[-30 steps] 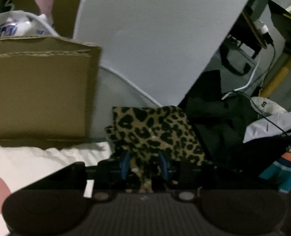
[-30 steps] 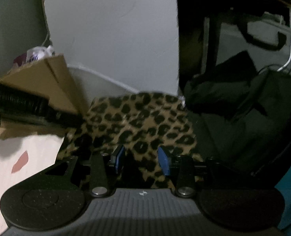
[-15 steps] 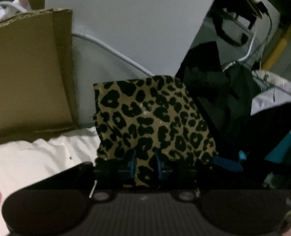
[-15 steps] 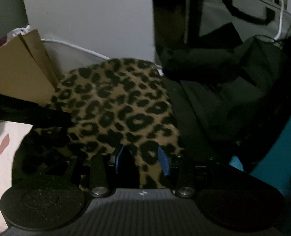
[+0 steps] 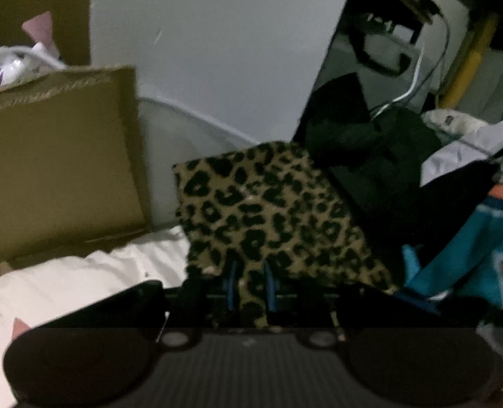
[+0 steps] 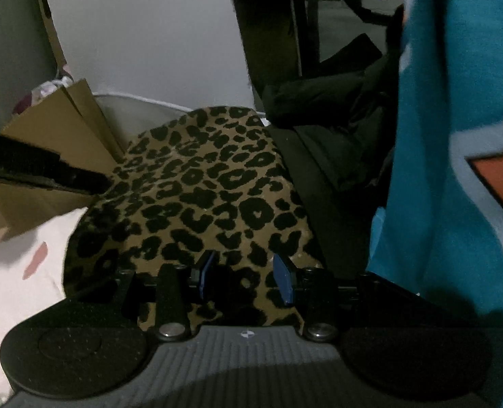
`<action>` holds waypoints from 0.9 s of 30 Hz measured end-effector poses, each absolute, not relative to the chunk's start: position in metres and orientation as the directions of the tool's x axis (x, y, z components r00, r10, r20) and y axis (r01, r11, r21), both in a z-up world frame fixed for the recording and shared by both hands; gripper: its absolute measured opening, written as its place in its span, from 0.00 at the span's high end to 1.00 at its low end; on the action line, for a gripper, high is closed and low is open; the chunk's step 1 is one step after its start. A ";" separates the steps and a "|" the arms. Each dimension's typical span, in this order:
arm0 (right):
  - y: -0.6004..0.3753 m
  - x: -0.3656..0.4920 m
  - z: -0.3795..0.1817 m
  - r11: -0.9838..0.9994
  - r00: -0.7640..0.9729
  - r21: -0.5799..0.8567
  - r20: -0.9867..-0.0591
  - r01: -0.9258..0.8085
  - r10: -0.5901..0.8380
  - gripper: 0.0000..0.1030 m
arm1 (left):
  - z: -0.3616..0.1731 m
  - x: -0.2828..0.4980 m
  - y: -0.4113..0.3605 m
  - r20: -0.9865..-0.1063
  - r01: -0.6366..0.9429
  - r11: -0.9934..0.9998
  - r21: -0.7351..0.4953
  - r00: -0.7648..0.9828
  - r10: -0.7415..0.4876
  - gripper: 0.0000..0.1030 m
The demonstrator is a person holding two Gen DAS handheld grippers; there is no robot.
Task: Fold clothes
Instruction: 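Lower the leopard garment with both grippers onto the sheet beside the teal blanket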
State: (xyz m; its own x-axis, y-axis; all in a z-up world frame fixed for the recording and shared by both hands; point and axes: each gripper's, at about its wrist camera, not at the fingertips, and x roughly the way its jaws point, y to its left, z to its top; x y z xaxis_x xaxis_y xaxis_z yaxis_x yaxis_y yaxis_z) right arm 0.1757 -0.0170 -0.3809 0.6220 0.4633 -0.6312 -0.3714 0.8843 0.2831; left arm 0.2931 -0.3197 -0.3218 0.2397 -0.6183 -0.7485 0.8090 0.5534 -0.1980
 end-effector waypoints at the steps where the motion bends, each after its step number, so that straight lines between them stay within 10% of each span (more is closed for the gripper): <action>1: -0.017 0.173 -0.379 0.881 0.626 0.286 -0.622 -0.377 0.470 0.57 | -0.321 0.290 -0.322 -0.746 0.818 0.541 -0.196 0.234 -0.624 0.82; 27: -0.037 0.156 -0.406 0.877 0.562 0.296 -0.679 -0.378 0.472 0.57 | -0.370 0.260 -0.294 -0.806 0.831 0.541 -0.131 0.228 -0.546 0.73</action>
State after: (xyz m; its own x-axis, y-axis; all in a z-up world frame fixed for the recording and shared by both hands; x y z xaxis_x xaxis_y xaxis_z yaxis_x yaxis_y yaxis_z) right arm 0.1565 -0.0374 -0.4061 0.5625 0.4718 -0.6790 -0.3780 0.8771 0.2964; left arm 0.2601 -0.2943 -0.3701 0.2280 -0.5463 -0.8059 0.8309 0.5406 -0.1314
